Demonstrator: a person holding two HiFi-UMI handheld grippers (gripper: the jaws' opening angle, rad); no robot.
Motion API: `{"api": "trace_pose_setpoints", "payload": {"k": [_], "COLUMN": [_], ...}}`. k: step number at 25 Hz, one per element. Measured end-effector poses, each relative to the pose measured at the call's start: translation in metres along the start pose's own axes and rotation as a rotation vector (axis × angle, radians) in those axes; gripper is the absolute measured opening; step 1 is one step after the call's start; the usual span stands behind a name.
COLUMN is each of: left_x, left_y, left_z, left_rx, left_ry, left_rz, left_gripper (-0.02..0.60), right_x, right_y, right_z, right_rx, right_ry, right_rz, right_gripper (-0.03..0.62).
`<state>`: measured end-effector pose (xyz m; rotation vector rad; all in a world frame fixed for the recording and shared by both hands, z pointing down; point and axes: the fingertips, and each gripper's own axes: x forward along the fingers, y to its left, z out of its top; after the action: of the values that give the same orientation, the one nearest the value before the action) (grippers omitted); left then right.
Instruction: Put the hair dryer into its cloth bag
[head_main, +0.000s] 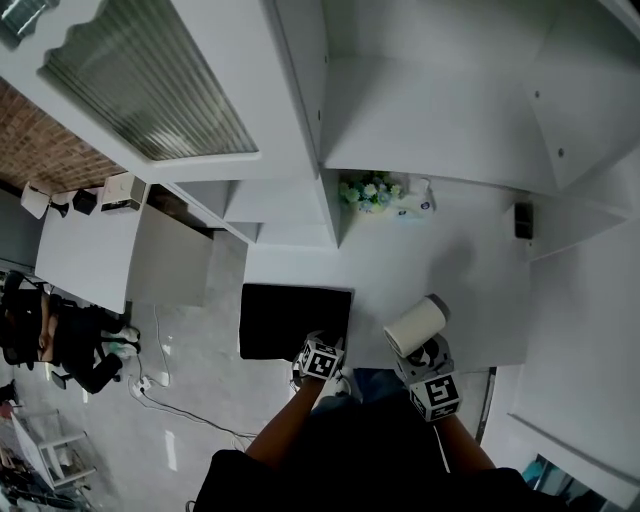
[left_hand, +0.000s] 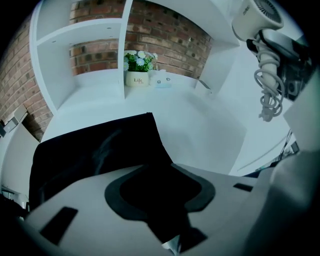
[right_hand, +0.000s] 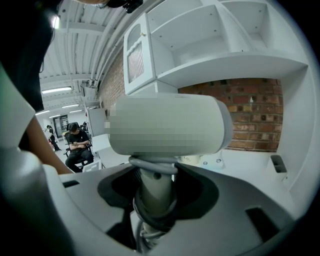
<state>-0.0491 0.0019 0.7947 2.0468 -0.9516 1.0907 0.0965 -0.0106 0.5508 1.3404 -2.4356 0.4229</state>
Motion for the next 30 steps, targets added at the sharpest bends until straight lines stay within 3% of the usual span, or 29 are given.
{"api": "trace_pose_setpoints", "payload": {"k": [5, 10, 13, 18, 25, 30], "left_x": [0.013, 0.021, 0.024, 0.011, -0.025, -0.044], "left_y": [0.009, 0.016, 0.015, 0.016, 0.015, 0.007], "left_z": [-0.006, -0.011, -0.008, -0.002, 0.012, 0.028], "left_rx": [-0.018, 0.084, 0.095, 0.021, -0.140, -0.310], "left_ry": [0.062, 0.135, 0.146, 0.082, -0.053, -0.139], "left_rz": [0.010, 0.051, 0.054, 0.044, 0.008, -0.100], "left_gripper": [0.137, 0.074, 0.046, 0.029, 0.029, 0.029], "right_x": [0.002, 0.007, 0.012, 0.022, 0.037, 0.049], "right_y": [-0.012, -0.016, -0.016, -0.012, -0.005, 0.002], "right_z": [-0.012, -0.017, -0.021, -0.024, -0.034, -0.039], "right_rx": [-0.003, -0.002, 0.000, -0.017, -0.053, -0.071], "right_ry": [0.029, 0.045, 0.063, 0.076, 0.099, 0.121], "right_rz": [-0.010, 0.003, 0.021, 0.071, 0.179, 0.237], "right_gripper": [0.216, 0.216, 0.216, 0.216, 0.216, 0.216]}}
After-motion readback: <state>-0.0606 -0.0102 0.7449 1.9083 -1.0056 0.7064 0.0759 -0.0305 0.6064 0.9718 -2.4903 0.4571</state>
